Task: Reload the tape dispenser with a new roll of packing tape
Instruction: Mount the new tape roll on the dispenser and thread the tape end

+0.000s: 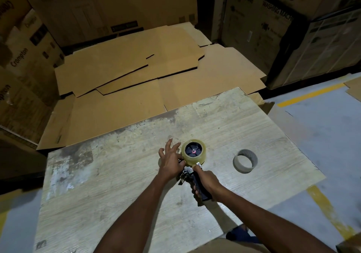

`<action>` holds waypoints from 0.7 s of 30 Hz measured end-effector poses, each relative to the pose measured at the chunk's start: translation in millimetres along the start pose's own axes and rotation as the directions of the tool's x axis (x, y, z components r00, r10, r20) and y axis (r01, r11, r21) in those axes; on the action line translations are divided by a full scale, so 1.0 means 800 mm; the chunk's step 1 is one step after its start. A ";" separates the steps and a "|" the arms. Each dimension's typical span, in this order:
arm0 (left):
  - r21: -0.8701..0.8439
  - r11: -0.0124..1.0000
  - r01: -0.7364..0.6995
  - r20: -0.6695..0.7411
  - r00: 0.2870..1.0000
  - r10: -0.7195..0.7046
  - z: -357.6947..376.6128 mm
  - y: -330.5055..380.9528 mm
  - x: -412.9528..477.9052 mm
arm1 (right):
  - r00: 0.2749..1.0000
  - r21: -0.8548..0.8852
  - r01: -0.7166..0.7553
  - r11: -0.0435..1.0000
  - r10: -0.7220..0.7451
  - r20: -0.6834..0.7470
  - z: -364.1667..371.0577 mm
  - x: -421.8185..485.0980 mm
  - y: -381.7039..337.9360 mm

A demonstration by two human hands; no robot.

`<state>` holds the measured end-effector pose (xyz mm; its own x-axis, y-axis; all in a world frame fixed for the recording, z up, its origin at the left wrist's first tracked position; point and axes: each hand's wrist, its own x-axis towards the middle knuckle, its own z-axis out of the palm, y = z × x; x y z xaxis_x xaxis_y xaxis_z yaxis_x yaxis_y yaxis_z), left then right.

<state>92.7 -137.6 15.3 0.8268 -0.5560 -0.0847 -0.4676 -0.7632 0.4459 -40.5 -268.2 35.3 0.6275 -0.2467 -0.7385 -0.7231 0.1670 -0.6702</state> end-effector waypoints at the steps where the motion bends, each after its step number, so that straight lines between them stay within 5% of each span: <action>1: -0.005 1.000 0.003 -0.004 1.000 -0.003 0.000 0.000 -0.001 | 1.000 0.003 -0.005 1.000 0.005 0.008 -0.001 0.002 0.000; 21: -0.077 0.996 0.052 -0.060 0.997 -0.057 0.015 0.002 -0.001 | 0.946 0.028 -0.117 0.993 0.103 0.308 -0.021 0.017 -0.007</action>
<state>87.4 -142.5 5.3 0.8694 -0.4910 -0.0558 -0.3984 -0.7633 0.5086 -32.4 -288.3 30.4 0.6081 0.0781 -0.7900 -0.7833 0.2211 -0.5811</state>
